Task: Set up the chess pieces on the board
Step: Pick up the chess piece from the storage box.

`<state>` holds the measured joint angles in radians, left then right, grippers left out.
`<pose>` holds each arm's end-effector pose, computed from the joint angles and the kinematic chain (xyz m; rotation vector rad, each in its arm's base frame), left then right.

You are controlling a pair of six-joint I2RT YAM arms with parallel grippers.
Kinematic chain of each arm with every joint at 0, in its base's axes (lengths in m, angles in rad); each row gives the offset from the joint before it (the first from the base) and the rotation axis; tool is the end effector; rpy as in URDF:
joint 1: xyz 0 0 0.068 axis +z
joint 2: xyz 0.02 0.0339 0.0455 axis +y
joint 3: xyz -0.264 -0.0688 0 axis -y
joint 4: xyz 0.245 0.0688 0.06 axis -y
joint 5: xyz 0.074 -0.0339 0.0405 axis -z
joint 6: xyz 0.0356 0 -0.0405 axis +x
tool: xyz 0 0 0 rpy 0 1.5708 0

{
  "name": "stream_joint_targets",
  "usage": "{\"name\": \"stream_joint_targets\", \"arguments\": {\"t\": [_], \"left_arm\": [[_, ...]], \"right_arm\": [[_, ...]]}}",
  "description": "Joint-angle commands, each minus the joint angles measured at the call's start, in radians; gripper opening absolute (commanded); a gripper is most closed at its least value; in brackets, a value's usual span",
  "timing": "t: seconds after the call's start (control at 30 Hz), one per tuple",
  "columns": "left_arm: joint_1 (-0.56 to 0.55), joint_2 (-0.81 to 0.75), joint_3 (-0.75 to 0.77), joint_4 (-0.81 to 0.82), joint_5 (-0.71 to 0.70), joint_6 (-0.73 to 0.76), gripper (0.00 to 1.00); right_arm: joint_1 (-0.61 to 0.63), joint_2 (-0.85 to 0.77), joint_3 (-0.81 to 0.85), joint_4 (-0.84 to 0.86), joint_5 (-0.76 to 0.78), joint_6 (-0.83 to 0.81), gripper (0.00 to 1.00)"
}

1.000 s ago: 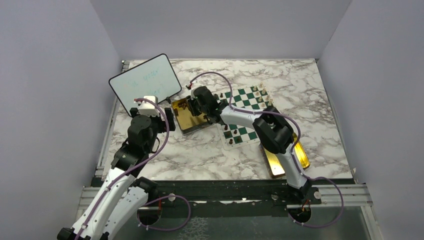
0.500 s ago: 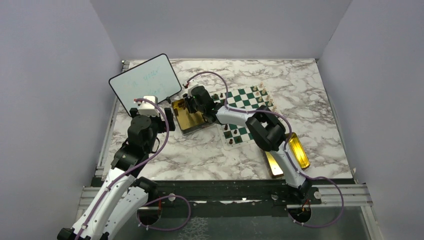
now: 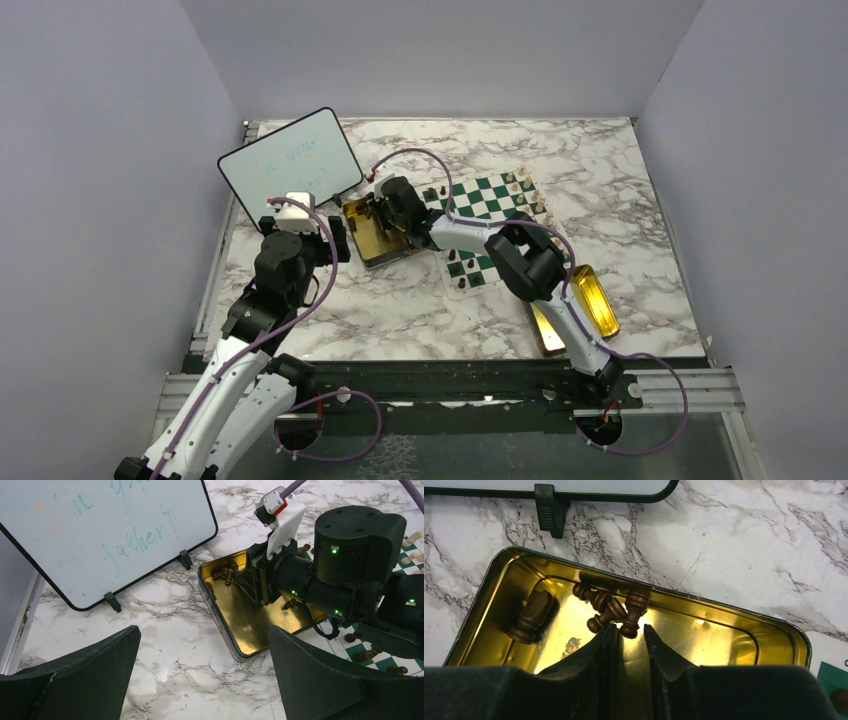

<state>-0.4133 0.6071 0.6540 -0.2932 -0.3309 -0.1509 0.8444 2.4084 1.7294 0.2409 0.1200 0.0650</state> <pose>0.1416 -0.0495 0.3093 0.0031 1.8046 -0.1014 0.3642 0.4035 0.1366 -0.7009 1.9111 0.4583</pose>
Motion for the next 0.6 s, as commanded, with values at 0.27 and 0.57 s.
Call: {"name": "stream_joint_targets", "arguments": {"t": [0.27, 0.57], "left_arm": [[0.004, -0.017, -0.01, 0.02, -0.02, 0.011, 0.98], [0.004, -0.02, -0.009, 0.019, -0.008, 0.01, 0.98]], "right_arm": [[0.016, 0.04, 0.022, 0.05, 0.062, -0.043, 0.24], [0.02, -0.008, -0.04, 0.09, 0.067, -0.056, 0.05]]}}
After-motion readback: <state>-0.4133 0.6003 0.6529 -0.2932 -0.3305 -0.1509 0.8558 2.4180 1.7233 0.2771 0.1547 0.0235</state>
